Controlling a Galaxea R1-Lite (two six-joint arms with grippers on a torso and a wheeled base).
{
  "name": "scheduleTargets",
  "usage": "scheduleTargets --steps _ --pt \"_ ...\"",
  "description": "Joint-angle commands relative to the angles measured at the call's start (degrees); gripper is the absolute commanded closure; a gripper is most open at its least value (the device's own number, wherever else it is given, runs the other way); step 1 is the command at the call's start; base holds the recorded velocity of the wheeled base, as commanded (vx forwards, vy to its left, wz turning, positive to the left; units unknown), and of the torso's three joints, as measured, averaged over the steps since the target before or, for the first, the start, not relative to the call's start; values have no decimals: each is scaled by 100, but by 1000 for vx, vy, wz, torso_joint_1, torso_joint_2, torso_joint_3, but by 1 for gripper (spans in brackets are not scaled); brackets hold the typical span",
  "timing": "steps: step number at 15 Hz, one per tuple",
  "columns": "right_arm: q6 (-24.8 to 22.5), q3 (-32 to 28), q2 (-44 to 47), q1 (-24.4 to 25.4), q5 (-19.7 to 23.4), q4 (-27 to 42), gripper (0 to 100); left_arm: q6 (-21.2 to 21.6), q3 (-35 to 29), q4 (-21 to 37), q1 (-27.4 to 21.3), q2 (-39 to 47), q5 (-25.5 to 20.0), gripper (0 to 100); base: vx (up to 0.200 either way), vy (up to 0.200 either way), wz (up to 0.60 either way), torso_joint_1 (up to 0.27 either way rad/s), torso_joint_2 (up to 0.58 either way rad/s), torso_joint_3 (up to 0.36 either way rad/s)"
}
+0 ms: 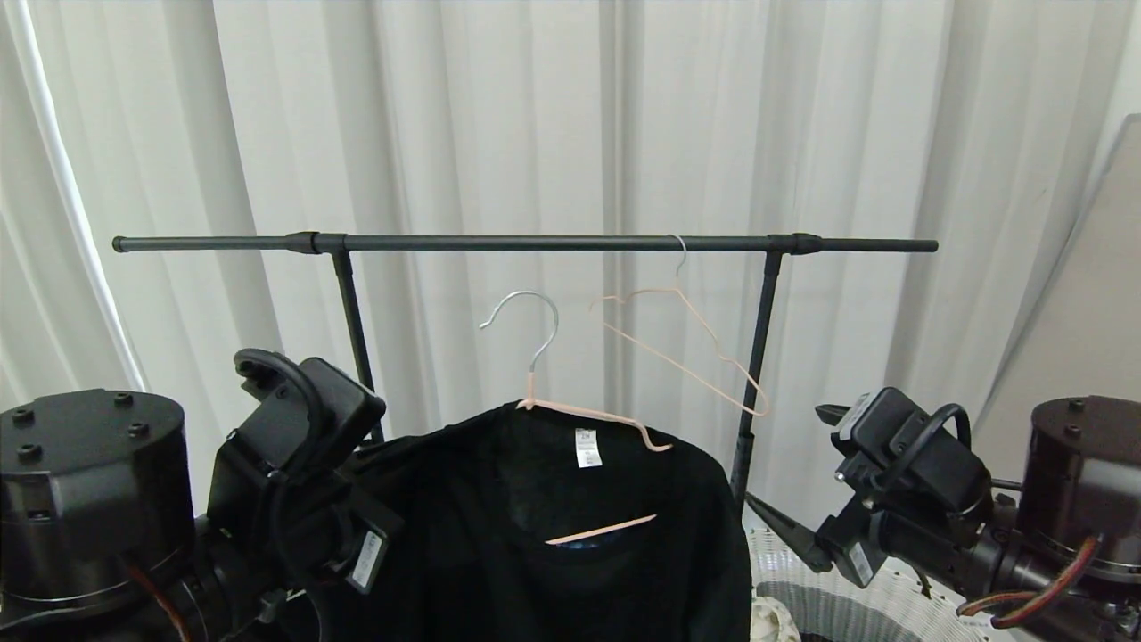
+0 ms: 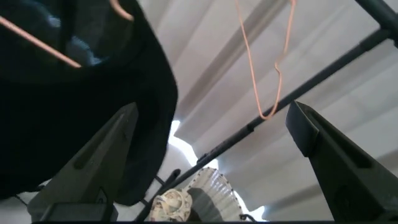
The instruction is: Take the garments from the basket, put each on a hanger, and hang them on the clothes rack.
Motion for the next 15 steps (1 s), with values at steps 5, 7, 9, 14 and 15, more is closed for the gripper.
scheduleTargets --steps 5,7,9,14,15 --pt "-199 -463 -199 125 689 681 0 -25 699 -851 -216 103 -122 100 0 0 0 0 0 0" --pt "-199 -946 -314 160 1207 1419 0 28 1235 -1993 -216 384 -157 100 0 0 0 0 0 0" --pt "-199 -1676 -384 230 1743 2597 0 177 1736 -3189 -198 710 -597 100 0 0 0 0 0 0" --pt "-199 -2265 -112 345 1990 3177 0 749 1816 -3400 -163 754 -1256 100 0 0 0 0 0 0" --pt "-164 -2274 -32 494 1998 3274 0 863 1798 -3409 -172 754 -1370 100 0 0 0 0 0 0"
